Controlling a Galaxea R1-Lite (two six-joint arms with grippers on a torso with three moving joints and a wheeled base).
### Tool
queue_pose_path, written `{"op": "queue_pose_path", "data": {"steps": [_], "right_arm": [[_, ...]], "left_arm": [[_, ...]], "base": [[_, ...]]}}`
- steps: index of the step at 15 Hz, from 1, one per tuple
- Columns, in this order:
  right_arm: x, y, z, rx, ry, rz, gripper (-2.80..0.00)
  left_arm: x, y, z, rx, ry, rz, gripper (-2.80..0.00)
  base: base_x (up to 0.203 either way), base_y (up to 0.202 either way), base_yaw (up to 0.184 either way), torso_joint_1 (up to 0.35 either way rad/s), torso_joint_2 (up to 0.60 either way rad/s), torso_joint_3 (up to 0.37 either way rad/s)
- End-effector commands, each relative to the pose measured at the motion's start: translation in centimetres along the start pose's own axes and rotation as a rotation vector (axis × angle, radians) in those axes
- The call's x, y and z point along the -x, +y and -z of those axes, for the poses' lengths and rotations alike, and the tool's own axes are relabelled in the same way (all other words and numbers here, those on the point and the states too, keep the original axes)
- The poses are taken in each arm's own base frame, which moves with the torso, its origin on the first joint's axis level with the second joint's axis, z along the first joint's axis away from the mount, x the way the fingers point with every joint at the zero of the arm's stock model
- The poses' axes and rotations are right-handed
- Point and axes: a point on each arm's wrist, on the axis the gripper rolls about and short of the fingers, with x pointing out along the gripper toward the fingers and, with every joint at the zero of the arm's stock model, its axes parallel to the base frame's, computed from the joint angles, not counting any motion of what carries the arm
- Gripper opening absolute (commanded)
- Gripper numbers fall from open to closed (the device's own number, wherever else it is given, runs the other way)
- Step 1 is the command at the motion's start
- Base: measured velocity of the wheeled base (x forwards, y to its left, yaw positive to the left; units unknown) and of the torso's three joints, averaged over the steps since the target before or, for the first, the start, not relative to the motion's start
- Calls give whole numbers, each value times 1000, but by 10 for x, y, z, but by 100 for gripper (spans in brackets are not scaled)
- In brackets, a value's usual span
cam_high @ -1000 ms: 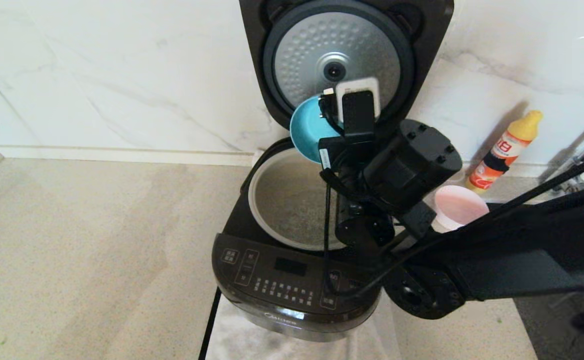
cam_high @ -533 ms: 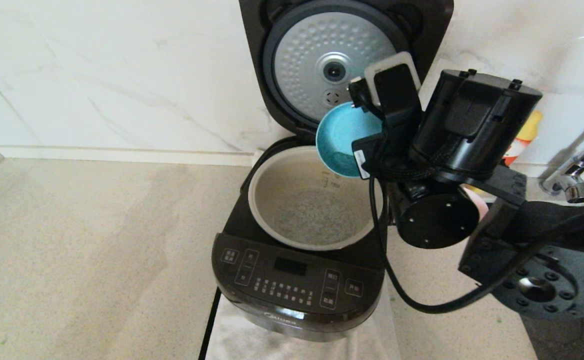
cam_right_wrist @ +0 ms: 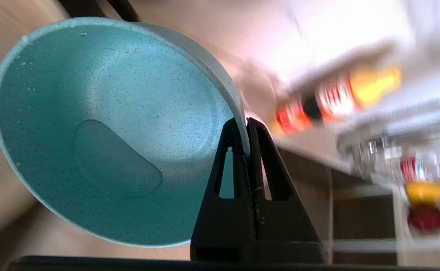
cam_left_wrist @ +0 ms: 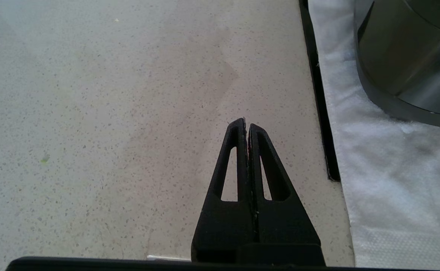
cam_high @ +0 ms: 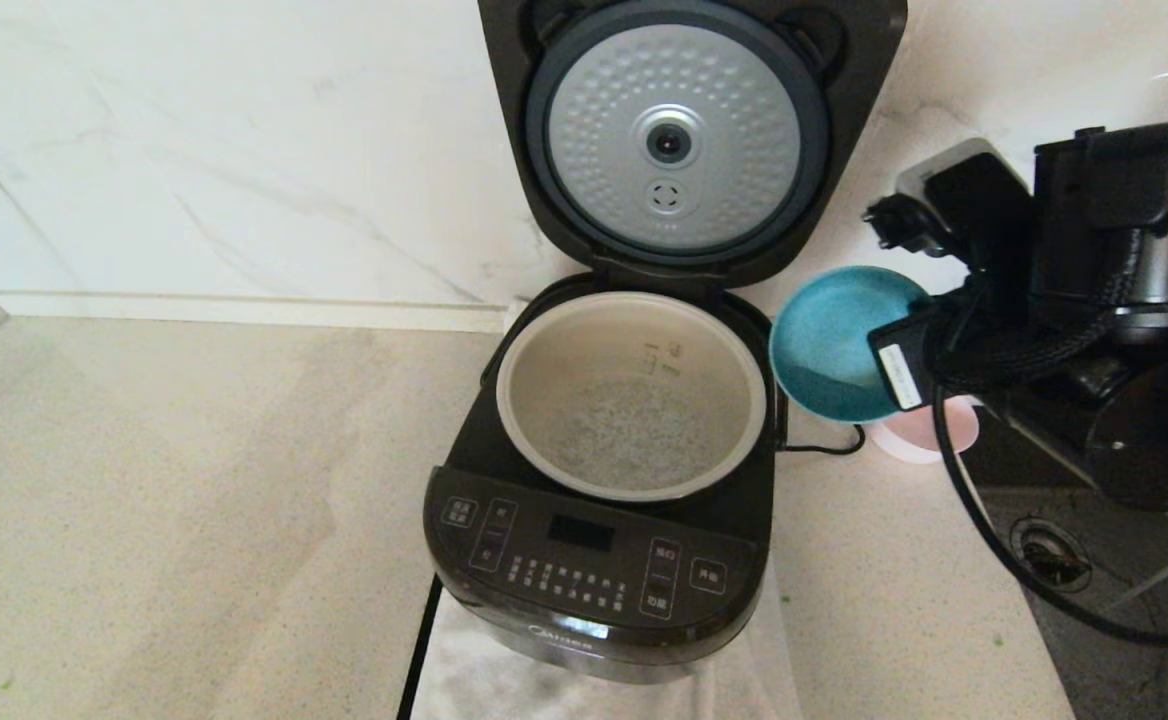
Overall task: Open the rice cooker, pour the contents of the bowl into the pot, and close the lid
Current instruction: Pour the water from the bowl into the rice cooker, then place the bowl on the table
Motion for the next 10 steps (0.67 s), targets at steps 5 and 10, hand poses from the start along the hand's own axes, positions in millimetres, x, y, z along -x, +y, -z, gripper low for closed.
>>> {"op": "queue_pose_path", "data": {"steps": [5,10], "right_arm": [[10,-86,73,-145,314,-81,-280],[12,-90,138,-204,560,-107,-280]], "left_arm": [[0,0,0,-1,1,0,-280],[0,0,0,-1,2,0,-280]], "base": [[0,0,0,0,0,0],[0,0,0,0,0,0]]}}
